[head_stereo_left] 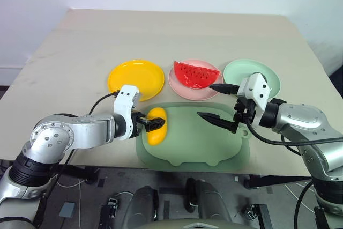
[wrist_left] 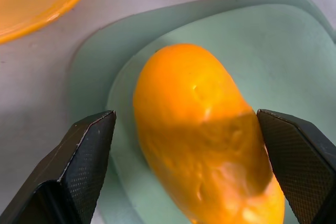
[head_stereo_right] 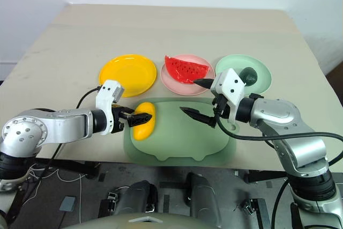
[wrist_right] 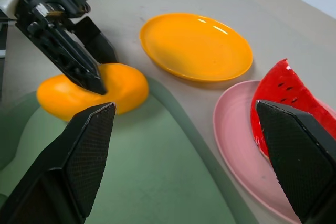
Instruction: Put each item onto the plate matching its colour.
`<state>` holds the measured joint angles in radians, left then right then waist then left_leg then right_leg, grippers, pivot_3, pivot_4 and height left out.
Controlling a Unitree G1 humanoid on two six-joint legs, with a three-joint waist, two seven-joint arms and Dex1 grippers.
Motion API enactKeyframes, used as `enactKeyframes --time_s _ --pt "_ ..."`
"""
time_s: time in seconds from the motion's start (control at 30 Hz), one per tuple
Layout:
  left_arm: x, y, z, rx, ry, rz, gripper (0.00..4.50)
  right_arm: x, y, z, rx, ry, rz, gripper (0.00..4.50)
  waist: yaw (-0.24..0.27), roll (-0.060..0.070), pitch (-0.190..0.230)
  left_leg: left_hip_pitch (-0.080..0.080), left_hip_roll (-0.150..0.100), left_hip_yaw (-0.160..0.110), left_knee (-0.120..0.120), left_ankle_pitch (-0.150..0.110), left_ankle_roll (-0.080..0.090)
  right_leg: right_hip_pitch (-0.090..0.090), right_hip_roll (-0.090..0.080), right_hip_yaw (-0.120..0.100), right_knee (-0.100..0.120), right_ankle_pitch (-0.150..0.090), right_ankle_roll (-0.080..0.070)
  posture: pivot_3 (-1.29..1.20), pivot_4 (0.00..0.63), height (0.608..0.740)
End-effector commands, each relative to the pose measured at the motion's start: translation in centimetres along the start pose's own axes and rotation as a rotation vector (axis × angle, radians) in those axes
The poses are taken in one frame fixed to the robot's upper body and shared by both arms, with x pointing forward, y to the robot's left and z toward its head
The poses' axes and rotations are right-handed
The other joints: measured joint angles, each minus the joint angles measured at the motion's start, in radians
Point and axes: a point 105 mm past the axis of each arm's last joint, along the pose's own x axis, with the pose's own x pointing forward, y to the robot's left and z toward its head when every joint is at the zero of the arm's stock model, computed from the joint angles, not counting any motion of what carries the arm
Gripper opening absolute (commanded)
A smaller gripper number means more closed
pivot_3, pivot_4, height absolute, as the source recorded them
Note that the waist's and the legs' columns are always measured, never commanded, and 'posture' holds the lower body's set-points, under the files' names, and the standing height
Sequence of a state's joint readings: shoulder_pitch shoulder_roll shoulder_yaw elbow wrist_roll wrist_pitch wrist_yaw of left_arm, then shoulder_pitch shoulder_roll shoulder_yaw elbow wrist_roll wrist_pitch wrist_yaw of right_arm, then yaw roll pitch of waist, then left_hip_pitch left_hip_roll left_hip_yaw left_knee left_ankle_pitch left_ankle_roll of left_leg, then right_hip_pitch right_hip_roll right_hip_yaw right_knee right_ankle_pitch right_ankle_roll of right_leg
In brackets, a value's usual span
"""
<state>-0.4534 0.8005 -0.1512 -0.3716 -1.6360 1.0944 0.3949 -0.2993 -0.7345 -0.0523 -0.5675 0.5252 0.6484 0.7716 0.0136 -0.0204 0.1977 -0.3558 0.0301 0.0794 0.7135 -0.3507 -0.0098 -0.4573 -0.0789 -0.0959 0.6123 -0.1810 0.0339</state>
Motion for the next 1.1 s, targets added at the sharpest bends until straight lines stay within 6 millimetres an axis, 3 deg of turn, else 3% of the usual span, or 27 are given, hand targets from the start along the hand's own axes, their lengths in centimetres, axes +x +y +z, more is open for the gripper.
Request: enactKeyframes --time_s 0.03,0.17,0.33,0.47,0.57,0.77,0.9,1.03,1.1 --pt "1.0 1.6 -1.3 0.007 0.068 0.078 4.12 -0.4 0.2 1.1 -0.04 -0.026 -0.015 4.5 0.0 0.0 0.0 0.0 0.0 0.0 0.0 0.0 0.0 0.0 0.0 0.0 0.0 0.0 0.0 0.0 0.15 0.74" --pt "1.2 1.7 -0.7 0.022 0.049 0.08 3.26 -0.5 0.3 1.1 -0.039 -0.024 -0.02 4.5 0.0 0.0 -0.001 0.0 0.0 0.0 0.0 0.0 0.001 0.001 0.0 0.0 0.0 0.0 0.0 0.0 0.15 0.74" --pt "1.1 1.2 0.4 0.041 0.006 0.056 3.26 -0.5 0.3 0.9 -0.036 -0.018 -0.025 4.5 0.0 0.0 -0.001 0.001 0.0 -0.001 0.0 -0.001 0.001 0.001 0.0 0.0 0.0 -0.002 0.003 0.0 0.15 0.74" --pt "0.5 0.7 2.9 0.024 -0.096 0.023 3.26 -0.5 -0.1 0.9 -0.05 -0.012 -0.023 4.5 0.0 -0.001 -0.001 0.0 0.0 -0.001 0.0 -0.001 0.001 0.001 0.0 0.0 0.0 -0.002 0.003 0.0 0.15 0.74" --pt "-1.3 2.4 7.0 -0.005 -0.246 0.082 3.26 -0.6 -0.1 1.1 -0.045 -0.015 -0.014 4.5 0.0 -0.001 0.0 -0.001 0.0 -0.001 0.0 -0.001 0.001 -0.001 0.0 0.0 0.0 -0.002 0.002 0.0 0.15 0.74" --pt "-1.5 5.4 11.4 -0.002 -0.353 0.204 3.26 -0.1 -0.4 1.2 -0.045 -0.02 0.002 4.5 0.001 -0.001 0.0 -0.002 -0.001 0.0 0.0 -0.001 0.001 -0.001 0.0 0.0 -0.001 0.0 0.0 0.0 0.15 0.74" --pt "0.4 9.0 11.9 -0.058 -0.308 0.327 3.26 0.2 -0.5 1.3 -0.05 -0.025 0.014 4.5 0.001 -0.001 0.0 -0.002 -0.001 0.0 0.0 -0.001 0.001 -0.001 0.0 -0.001 -0.001 0.0 0.0 0.0 0.15 0.74" --pt "2.2 10.0 12.3 -0.07 -0.286 0.336 3.26 0.0 -0.7 1.1 -0.05 -0.017 0.007 4.5 0.0 -0.002 0.0 -0.003 -0.001 0.0 0.0 0.0 0.001 -0.002 0.0 -0.001 -0.001 0.0 0.001 0.0 0.15 0.74" --pt "3.0 10.4 12.2 -0.07 -0.277 0.339 3.99 -0.2 -0.6 0.9 -0.046 -0.007 0.001 4.5 0.0 -0.002 0.001 -0.004 -0.001 0.001 0.0 0.0 0.0 -0.002 0.0 -0.001 -0.002 0.0 0.001 0.0 0.15 0.74"
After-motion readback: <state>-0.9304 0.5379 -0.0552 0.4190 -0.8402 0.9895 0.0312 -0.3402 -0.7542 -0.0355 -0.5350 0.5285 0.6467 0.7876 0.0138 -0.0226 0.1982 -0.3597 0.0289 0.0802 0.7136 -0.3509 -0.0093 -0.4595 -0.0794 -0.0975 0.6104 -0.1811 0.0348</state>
